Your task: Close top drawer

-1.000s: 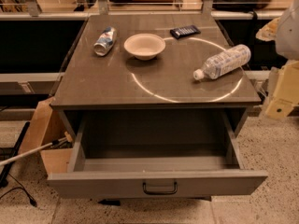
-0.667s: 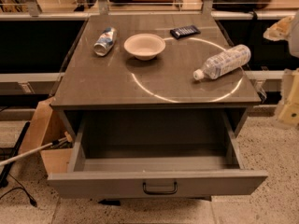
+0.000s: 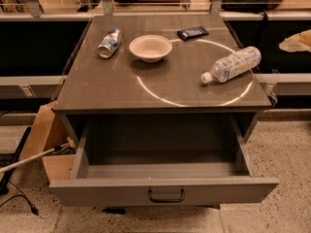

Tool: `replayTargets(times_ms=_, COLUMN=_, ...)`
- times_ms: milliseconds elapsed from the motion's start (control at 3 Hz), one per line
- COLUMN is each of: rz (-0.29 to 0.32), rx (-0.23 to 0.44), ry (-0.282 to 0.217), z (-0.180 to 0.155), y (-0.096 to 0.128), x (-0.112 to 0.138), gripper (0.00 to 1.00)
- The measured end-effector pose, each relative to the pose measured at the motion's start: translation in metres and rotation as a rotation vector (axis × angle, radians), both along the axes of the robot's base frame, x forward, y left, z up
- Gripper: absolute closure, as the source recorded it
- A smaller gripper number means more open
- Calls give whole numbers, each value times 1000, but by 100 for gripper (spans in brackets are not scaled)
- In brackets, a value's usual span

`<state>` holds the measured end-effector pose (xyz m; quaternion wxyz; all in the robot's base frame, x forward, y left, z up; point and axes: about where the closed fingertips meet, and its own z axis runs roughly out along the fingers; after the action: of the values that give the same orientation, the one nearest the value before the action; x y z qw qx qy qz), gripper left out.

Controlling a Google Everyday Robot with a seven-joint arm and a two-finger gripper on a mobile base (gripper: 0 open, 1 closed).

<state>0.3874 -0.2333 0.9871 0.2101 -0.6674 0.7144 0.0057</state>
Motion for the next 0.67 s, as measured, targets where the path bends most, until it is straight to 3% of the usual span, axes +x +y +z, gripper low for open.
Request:
replayTargets(times_ms=333, rz=129, rx=80, ry=21, z=-14, y=9, x=-13, gripper=0)
replayTargets(times_ms=667, rz=156, rx=89, ry=5, z=-11, y=14, x=-14, gripper=0)
